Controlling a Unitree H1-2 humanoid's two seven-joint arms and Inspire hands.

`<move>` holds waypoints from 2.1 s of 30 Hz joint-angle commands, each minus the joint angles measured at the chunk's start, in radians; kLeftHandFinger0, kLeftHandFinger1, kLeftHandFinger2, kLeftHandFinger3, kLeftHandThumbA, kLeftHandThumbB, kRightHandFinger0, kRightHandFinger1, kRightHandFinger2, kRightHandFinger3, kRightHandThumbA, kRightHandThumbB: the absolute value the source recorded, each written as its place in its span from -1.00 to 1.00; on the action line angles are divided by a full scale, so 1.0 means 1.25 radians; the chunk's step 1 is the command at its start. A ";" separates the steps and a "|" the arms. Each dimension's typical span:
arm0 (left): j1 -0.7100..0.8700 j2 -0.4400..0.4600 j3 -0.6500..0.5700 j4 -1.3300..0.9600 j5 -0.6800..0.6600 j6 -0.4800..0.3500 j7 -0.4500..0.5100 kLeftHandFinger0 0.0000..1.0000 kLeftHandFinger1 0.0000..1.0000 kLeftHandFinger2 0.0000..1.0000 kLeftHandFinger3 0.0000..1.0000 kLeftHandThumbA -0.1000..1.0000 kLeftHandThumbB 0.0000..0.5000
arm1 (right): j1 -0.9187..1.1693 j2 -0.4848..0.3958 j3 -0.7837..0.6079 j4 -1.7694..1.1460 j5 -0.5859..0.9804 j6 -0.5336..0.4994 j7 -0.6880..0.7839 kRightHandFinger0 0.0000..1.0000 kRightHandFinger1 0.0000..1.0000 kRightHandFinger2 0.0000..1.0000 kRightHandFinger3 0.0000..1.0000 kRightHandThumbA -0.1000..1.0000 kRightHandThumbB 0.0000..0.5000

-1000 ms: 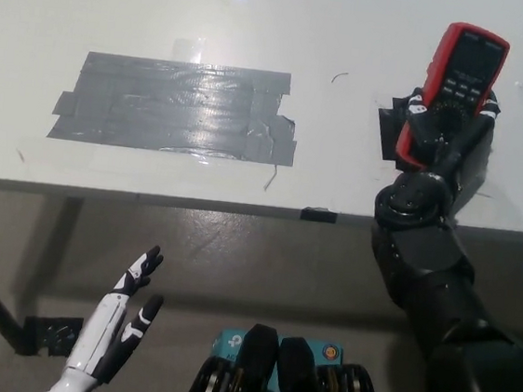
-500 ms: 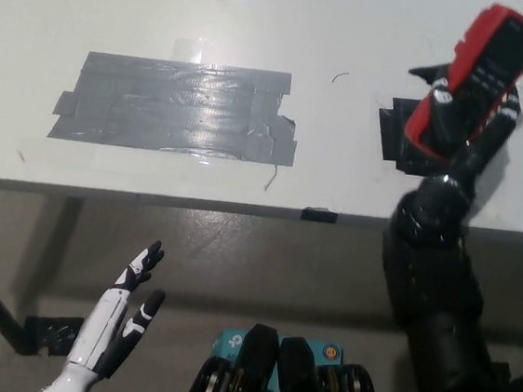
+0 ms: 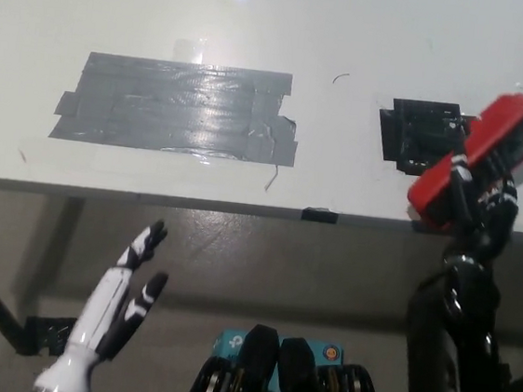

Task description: The robot first picks the multimeter with right hand and then unfolds the black stand on the back of it using left hand

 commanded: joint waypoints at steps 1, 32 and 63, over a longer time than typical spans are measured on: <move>-0.223 -0.026 0.011 -0.239 -0.026 0.127 -0.035 1.00 1.00 1.00 1.00 1.00 0.23 | 0.096 0.023 0.083 -0.509 0.581 0.266 0.269 -0.89 -0.03 0.54 0.99 -1.00 -0.48; -0.411 -0.126 -0.103 -0.162 0.017 0.171 -0.074 1.00 1.00 1.00 1.00 1.00 0.14 | 0.222 -0.141 0.346 -0.941 0.804 0.213 0.215 -1.00 -0.08 0.50 -0.11 -0.93 -0.27; -0.299 -0.129 -0.192 -0.390 -0.022 0.202 -0.122 1.00 1.00 1.00 1.00 1.00 0.30 | 0.109 -0.184 0.306 -0.884 0.856 0.179 0.165 -1.00 -0.29 0.19 -0.61 -0.87 -0.25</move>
